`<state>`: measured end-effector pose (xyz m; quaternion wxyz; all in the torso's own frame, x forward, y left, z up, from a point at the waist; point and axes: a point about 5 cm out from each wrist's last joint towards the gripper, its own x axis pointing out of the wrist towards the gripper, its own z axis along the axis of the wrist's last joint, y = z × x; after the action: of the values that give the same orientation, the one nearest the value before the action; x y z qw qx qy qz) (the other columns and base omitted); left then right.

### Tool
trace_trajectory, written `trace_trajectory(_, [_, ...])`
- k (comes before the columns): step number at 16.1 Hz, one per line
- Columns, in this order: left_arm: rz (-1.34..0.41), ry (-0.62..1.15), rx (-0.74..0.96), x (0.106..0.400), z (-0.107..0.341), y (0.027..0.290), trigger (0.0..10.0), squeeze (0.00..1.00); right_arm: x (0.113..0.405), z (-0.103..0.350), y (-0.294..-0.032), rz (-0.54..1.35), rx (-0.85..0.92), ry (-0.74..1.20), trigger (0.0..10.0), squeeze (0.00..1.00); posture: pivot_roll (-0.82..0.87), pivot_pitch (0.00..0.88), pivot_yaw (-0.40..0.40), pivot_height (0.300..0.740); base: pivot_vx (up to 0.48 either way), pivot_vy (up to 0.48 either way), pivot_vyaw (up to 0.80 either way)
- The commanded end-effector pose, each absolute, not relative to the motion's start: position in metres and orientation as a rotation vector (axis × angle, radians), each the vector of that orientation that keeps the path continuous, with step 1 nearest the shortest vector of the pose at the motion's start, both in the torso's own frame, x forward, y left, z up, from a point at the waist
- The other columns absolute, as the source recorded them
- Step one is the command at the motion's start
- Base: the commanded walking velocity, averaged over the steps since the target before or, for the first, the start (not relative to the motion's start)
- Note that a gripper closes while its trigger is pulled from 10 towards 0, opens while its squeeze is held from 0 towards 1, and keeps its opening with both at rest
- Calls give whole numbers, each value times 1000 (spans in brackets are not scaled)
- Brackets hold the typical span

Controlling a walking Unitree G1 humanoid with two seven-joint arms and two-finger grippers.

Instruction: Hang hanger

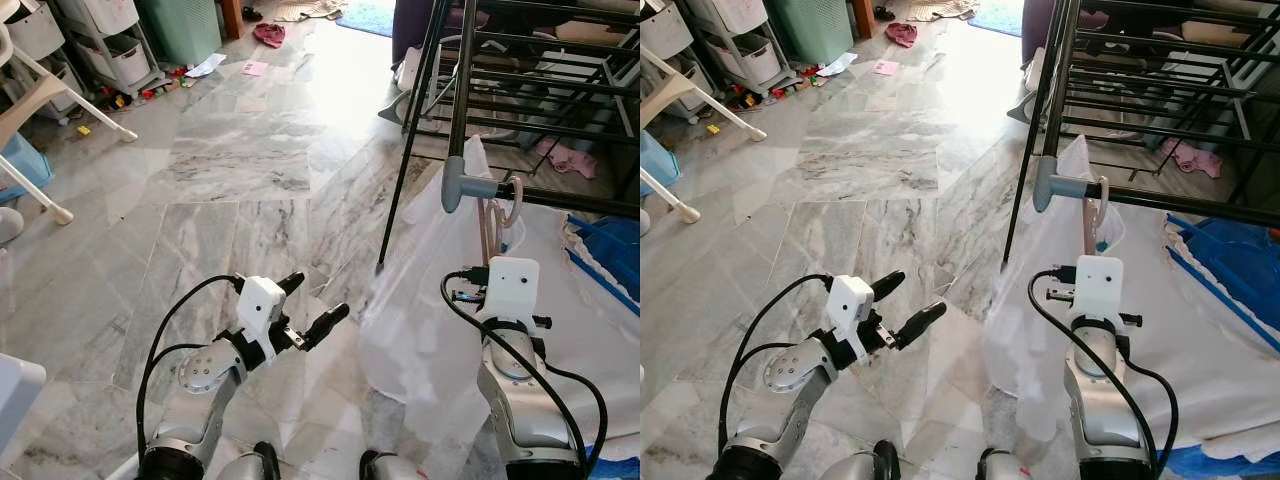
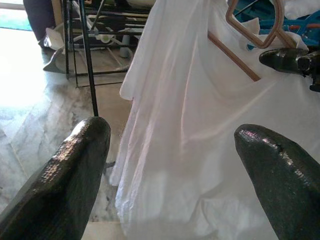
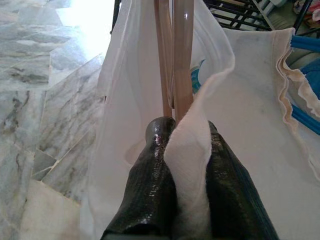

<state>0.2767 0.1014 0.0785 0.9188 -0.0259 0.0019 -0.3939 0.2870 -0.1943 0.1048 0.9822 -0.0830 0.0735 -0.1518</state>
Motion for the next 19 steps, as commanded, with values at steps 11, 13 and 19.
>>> trace_trajectory(11, [-669, 55, 12, 283, 69, 112, 10000, 0, 273, 69, -193, -316, -74, 333, 10000, 0, -140, 204, 54, 740, 0, 0, 0])
trace_trajectory(13, [-643, 73, 12, 286, 66, 114, 10000, 0, 272, 69, -191, -311, -76, 330, 10000, 0, -137, 203, 53, 740, 0, 0, 0])
trace_trajectory(19, [-609, 71, 12, 287, 63, 115, 10000, 0, 278, 75, -189, -300, -68, 281, 10000, 1000, -126, 190, 53, 740, 0, 0, 0])
